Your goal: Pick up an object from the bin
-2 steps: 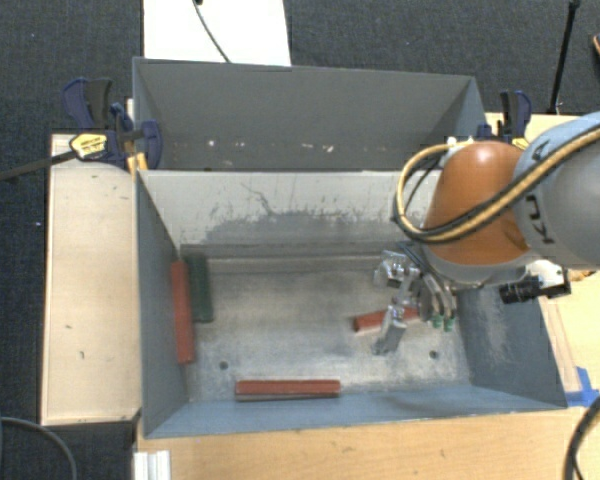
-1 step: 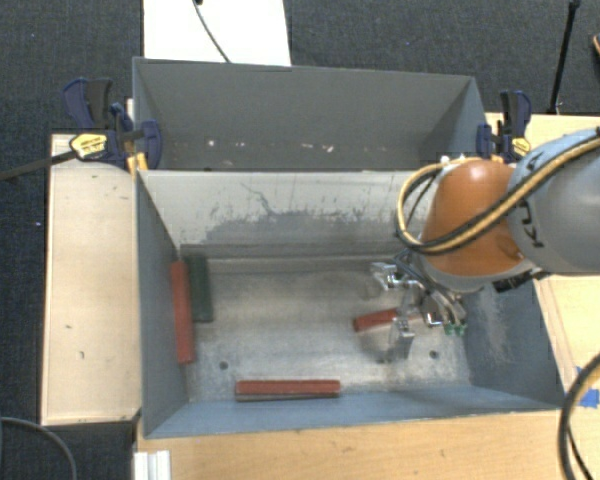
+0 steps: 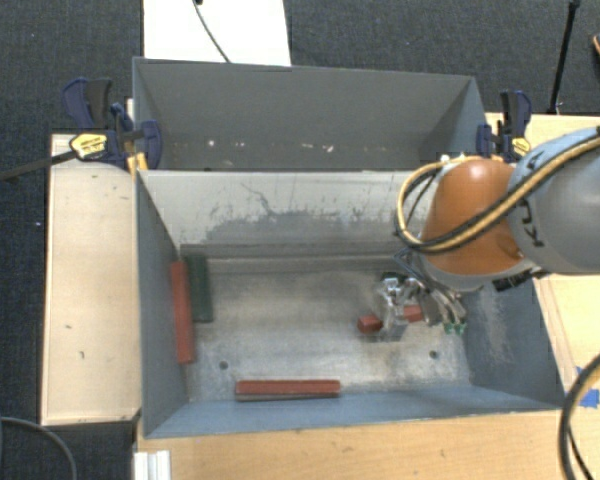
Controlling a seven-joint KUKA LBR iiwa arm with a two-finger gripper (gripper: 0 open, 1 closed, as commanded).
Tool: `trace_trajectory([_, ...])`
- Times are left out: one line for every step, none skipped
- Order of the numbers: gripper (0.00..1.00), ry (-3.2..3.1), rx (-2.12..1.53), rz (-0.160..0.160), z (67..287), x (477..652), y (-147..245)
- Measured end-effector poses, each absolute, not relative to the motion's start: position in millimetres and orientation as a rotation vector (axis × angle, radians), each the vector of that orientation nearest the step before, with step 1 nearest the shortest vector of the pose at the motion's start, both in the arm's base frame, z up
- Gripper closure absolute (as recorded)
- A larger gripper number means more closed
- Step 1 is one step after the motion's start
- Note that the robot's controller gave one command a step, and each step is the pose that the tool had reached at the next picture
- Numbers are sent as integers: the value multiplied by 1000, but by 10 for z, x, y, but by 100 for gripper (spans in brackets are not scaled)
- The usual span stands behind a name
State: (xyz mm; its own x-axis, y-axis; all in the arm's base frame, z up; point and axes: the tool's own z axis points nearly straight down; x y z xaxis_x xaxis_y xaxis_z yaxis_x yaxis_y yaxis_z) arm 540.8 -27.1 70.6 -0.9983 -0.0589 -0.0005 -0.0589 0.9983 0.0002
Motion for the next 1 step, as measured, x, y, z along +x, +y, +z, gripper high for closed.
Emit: trace_trajectory([100, 3130, 44, -2, 2084, 5514, -535])
